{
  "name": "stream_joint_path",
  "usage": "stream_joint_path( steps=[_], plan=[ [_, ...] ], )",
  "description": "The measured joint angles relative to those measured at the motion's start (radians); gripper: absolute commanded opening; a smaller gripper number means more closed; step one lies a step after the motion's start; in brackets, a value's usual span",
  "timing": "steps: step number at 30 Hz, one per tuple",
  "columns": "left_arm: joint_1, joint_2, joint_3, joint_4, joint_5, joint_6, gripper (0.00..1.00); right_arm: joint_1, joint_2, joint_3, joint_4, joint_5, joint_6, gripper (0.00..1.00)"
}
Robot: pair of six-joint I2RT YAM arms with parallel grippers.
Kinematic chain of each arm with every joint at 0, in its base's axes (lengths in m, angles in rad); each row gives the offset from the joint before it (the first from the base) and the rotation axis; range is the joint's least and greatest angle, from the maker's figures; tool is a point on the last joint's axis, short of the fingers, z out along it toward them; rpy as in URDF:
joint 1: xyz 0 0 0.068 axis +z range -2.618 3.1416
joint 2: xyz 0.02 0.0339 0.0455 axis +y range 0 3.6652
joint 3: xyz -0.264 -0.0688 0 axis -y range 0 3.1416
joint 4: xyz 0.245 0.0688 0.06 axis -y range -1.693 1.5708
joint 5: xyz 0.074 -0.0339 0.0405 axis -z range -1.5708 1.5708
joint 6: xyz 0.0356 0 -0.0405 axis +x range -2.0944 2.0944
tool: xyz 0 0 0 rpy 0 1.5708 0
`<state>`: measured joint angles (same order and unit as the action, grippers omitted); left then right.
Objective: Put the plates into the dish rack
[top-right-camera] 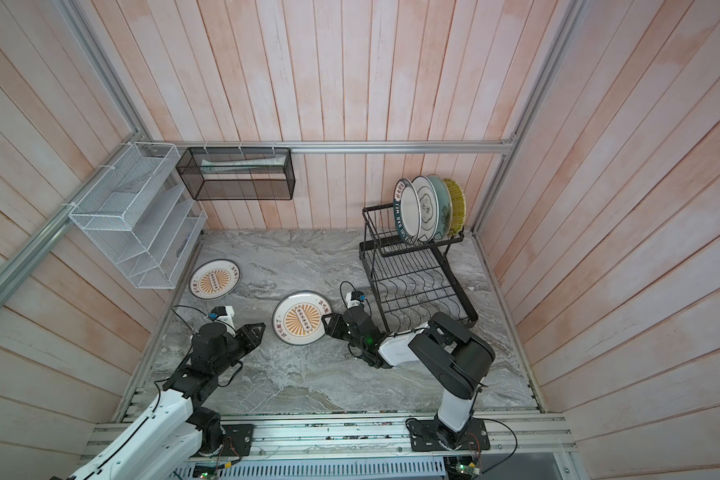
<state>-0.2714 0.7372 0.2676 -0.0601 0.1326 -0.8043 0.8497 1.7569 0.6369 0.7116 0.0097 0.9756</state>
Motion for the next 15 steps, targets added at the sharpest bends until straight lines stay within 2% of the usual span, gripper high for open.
stream_joint_path(
  steps=[15],
  plan=[
    [0.0, 0.017, 0.026, -0.015, 0.021, 0.042, 0.33, -0.028, 0.115, 0.044, 0.045, -0.126, 0.035, 0.54]
  ],
)
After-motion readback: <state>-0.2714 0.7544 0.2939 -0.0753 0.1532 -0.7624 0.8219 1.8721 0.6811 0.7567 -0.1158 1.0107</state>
